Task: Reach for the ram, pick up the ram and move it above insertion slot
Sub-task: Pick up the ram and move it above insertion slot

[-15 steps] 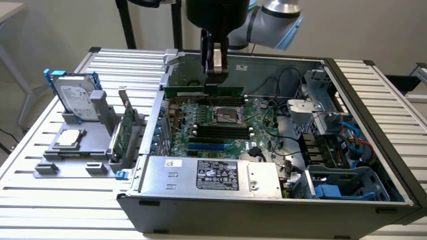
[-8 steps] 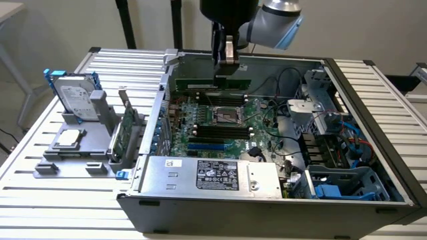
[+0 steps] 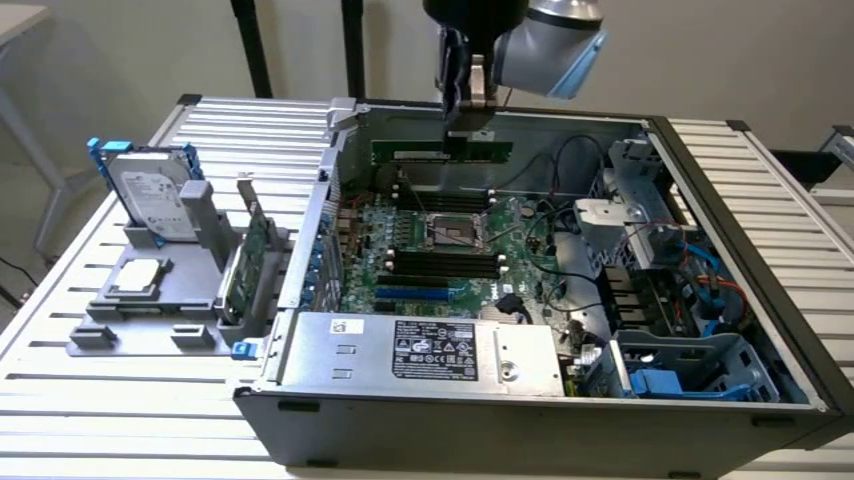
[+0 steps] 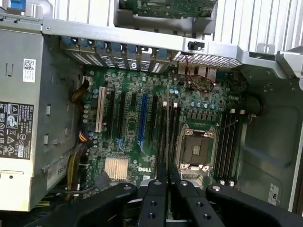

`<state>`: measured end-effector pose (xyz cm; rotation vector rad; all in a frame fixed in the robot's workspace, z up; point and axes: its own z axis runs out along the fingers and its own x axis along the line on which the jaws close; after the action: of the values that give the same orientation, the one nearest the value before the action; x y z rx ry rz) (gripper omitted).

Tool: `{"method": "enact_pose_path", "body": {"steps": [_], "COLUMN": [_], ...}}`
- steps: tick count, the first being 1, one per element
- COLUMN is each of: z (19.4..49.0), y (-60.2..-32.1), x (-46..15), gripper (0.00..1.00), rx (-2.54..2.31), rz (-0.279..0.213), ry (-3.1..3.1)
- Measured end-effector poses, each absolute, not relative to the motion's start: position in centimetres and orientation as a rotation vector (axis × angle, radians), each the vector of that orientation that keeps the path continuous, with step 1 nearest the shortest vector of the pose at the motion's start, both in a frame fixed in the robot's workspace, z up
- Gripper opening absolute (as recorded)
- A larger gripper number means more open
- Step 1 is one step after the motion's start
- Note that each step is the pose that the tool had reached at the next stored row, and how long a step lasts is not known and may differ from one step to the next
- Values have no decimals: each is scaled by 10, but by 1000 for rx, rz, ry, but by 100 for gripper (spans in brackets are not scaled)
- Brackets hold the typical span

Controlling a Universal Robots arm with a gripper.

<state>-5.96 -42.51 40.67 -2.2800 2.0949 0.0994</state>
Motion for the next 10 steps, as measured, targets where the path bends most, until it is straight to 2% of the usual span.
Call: {"method": "enact_pose_path", "body": {"steps": [5,10], "z": [405,402], "y": [-407,-402], "x": [-51,-43], "gripper": [13,13], "rx": [-2281,-2267], "rz": [97,97], "ry": [2096,2110]}}
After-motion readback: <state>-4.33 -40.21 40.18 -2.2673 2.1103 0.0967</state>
